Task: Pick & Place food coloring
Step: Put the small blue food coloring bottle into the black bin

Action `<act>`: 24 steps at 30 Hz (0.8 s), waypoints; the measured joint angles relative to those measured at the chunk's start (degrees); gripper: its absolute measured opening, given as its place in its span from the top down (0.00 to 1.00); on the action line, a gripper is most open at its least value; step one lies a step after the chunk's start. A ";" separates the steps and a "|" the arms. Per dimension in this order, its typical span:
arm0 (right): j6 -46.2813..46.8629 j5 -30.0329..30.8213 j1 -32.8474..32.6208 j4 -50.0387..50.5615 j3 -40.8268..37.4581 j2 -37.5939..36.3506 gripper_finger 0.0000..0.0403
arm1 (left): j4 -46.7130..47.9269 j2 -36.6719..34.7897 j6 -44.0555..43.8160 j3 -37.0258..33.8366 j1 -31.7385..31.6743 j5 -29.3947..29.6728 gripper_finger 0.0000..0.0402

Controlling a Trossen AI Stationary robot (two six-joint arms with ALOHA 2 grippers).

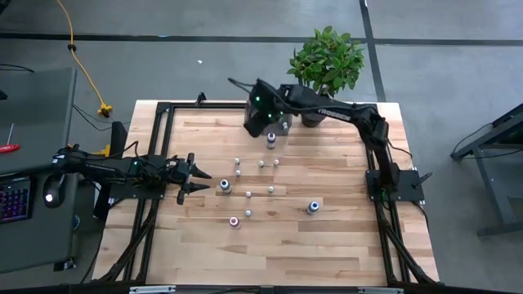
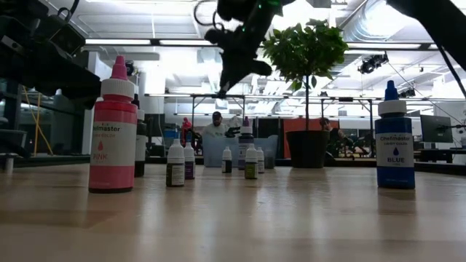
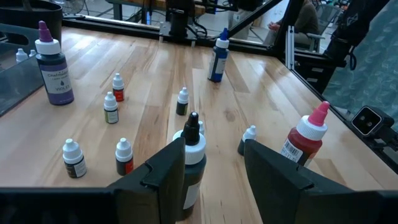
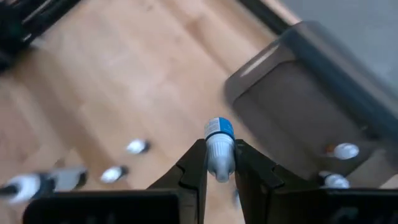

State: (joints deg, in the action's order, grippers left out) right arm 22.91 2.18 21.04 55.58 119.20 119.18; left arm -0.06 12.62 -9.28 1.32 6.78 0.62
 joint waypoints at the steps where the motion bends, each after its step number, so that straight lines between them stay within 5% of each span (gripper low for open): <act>1: 0.03 0.25 0.93 -0.16 0.00 0.17 0.86 | 0.01 -0.02 0.00 0.00 -0.02 0.00 0.59; 9: 0.12 5.17 7.03 2.84 0.00 2.01 0.86 | 0.01 -0.01 0.00 0.00 0.00 0.00 0.59; 24: 2.62 5.30 12.14 4.00 -0.02 9.95 0.86 | 0.01 0.00 0.02 0.00 0.00 -0.02 0.59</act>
State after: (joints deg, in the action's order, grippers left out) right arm 25.53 7.47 33.18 59.57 119.17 129.13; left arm -0.05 12.62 -9.26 1.32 6.79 0.60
